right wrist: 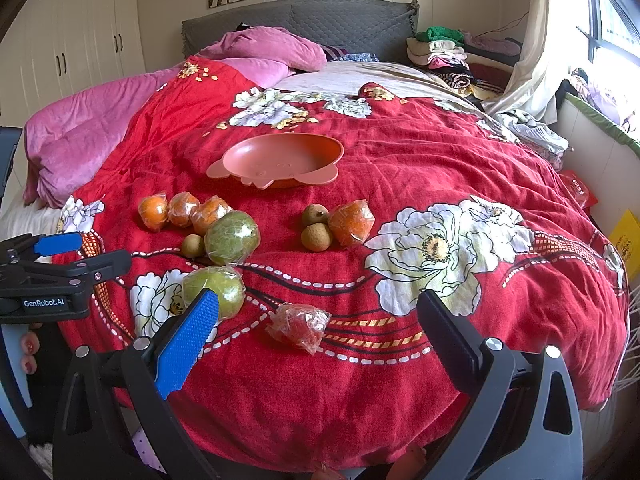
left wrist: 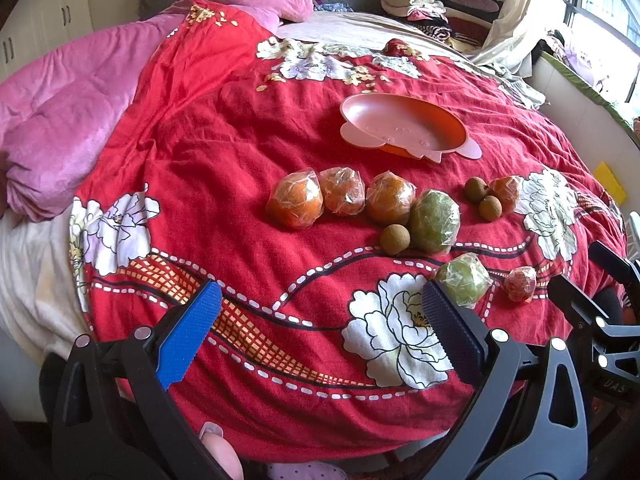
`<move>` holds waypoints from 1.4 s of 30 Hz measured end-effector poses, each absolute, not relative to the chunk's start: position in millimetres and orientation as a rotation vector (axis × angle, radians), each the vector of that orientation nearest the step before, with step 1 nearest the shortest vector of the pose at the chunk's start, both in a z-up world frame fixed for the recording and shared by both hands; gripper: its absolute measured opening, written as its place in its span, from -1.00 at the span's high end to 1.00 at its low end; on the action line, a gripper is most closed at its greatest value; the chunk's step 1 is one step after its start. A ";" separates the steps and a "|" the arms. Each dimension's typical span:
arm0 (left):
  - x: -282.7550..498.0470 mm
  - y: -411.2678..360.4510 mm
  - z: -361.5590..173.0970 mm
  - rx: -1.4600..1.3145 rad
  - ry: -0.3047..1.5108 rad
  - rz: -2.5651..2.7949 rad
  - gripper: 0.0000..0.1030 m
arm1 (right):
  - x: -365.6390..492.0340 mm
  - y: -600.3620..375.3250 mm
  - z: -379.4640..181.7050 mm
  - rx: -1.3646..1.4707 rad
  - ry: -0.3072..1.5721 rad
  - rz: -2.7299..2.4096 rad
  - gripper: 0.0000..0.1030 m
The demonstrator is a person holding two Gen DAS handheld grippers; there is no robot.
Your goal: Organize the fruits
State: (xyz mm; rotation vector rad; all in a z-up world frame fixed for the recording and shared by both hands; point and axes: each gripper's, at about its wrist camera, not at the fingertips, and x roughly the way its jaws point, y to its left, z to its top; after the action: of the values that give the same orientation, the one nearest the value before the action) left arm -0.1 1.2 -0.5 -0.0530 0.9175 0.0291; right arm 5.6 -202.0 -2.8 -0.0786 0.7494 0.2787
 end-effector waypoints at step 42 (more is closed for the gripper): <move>-1.5 -3.4 -1.7 -0.056 0.924 0.026 -0.84 | 9.6 -207.7 -2.4 -0.076 0.752 0.280 -0.92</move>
State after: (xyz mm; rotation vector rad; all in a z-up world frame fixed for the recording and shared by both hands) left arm -1.5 -3.4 -1.7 -0.0556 0.9236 0.0258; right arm 9.6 -207.7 -2.4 -0.0756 0.7520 0.2803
